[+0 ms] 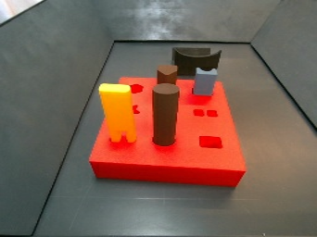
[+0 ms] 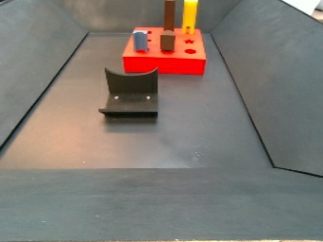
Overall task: Pick up the rectangle object. Move up. Place the rectangle object on the fixture. Regrasp the rectangle object. Move to above the board. Insert the rectangle object.
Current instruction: Move to above the board.
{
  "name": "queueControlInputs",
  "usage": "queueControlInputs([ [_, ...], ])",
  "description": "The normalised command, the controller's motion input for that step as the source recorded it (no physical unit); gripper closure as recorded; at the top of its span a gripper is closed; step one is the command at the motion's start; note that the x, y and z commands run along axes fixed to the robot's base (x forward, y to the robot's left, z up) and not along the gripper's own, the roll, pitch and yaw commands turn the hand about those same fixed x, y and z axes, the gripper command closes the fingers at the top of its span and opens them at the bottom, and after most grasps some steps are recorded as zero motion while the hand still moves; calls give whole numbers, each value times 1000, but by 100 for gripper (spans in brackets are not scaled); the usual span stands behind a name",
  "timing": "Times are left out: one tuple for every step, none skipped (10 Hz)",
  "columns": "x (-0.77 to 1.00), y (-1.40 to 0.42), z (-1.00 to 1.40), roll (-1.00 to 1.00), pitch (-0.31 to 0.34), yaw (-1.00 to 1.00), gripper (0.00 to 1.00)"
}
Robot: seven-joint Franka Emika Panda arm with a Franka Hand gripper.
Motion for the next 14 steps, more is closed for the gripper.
queueControlInputs([
  [-626,-1000,11,-1000,-59,-63,100],
  [-691,-1000,30,-1000,-90,-60,100],
  [-729,-1000,14,-1000,-100,-58,100],
  [-758,-1000,30,-1000,-108,-60,100],
  [-685,-848,16,-1000,-112,-64,100],
  [-543,-647,8,-1000,-112,-66,100],
  [-298,-291,11,-1000,-109,-72,100],
  [-165,-107,-3,-1000,-104,-78,100],
  [-84,-6,-5,-1000,-99,-77,100],
  [-72,-1,-3,-1000,-104,-82,100],
  [-63,14,-3,-766,-91,-58,100],
  [-56,16,-3,-553,-76,-41,100],
  [-42,12,-3,-333,-51,-24,100],
  [-29,14,-3,-223,-37,-17,100],
])
